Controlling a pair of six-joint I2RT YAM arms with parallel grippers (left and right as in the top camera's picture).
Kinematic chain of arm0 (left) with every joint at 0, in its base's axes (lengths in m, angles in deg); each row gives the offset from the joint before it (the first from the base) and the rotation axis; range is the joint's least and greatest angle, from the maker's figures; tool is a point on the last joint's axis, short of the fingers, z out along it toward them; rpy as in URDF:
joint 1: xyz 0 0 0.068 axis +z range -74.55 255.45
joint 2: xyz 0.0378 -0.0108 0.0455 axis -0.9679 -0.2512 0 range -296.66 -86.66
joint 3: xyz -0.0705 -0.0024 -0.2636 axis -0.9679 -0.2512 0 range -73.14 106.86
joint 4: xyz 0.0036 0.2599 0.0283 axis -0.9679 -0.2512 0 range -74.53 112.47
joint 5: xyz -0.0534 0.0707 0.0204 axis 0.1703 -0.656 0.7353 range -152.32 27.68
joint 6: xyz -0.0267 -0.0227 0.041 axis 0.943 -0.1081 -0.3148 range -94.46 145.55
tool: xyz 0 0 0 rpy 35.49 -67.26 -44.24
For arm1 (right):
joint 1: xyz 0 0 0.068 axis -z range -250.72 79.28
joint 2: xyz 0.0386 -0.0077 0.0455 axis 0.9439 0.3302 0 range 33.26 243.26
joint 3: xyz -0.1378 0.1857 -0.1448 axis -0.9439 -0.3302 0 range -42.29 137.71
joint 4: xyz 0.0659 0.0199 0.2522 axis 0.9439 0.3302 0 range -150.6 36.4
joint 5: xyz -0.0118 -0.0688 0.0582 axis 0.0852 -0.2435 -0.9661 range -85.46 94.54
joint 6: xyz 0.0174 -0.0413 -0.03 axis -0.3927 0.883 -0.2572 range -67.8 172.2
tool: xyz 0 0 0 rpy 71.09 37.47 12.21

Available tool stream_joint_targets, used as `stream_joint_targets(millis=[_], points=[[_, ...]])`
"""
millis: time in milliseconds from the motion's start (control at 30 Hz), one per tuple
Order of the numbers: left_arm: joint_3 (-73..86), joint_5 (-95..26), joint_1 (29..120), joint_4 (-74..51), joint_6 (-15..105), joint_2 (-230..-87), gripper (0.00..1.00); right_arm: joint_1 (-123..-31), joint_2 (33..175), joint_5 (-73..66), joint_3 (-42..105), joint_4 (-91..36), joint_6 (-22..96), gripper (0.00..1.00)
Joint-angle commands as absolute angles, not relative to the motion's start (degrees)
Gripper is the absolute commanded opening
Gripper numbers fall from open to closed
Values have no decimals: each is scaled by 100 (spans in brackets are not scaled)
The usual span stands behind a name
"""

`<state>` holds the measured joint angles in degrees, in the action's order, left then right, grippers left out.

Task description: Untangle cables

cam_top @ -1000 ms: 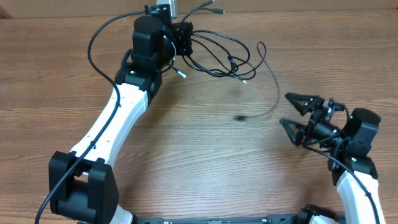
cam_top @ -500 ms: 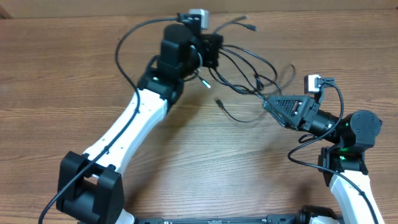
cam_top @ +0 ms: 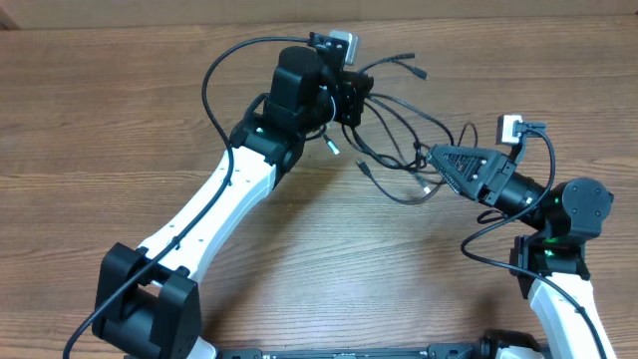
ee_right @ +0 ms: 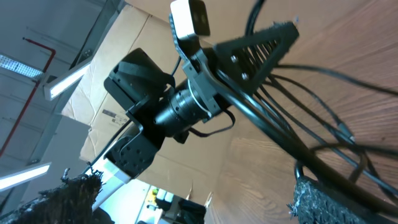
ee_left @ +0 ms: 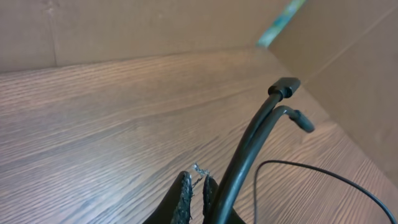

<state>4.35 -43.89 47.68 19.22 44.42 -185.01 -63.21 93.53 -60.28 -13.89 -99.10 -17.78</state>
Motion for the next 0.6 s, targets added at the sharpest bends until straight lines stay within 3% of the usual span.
stream_joint_targets(millis=[0, 167, 567], points=[[472, -4233, 4757, 1835, 3968, -18317, 4, -6315, 9311, -5824, -1339, -9958, -1671, 100], [472, -3807, 4750, 2128, 4072, -18317, 4, -6315, 9311, -5768, -1339, -9950, -1651, 100], [472, -4118, 4611, 2744, 4551, -18339, 4, -6474, 9311, -5851, -1339, -9829, -1677, 100]])
